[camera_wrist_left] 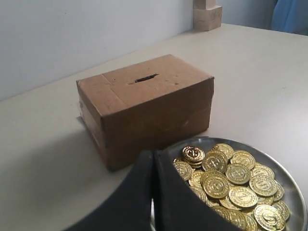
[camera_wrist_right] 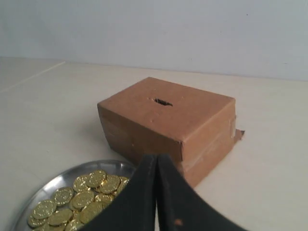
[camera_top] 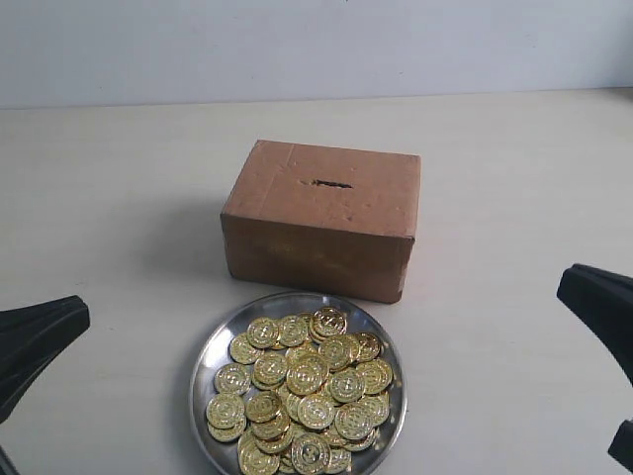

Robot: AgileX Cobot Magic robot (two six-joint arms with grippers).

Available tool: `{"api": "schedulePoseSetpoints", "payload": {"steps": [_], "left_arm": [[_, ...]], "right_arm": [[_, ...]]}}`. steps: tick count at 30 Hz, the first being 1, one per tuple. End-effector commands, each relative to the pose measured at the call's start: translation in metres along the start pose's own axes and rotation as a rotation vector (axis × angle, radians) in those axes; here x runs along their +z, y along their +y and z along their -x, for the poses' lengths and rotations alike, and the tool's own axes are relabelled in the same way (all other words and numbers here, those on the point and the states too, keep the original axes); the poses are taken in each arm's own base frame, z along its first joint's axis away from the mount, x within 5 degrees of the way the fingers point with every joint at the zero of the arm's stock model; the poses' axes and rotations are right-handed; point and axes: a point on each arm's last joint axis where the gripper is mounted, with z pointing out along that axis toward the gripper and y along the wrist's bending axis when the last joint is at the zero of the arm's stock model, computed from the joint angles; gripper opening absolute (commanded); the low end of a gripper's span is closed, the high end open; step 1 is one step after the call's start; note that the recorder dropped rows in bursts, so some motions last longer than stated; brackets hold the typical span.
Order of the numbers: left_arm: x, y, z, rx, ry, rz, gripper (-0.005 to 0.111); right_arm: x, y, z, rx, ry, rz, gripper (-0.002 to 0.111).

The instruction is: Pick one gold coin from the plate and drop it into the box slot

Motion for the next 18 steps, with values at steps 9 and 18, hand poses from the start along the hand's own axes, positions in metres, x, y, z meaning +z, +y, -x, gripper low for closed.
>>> {"api": "schedulePoseSetpoints", "payload": {"steps": [9,18], "left_arm": [[-0.0014,-0.0003,-0.0069,-0.106,0.046,-0.001,0.000],[-0.0015,-0.0010,-0.0080,-0.096,0.059,-0.008,0.000]], "right_arm": [[-0.0004,-0.0043,-0.0149,0.034,0.057,-0.021,0.000],[-0.0004,-0.0044,-0.0150,0.071,0.057,-0.023,0.000]]}}
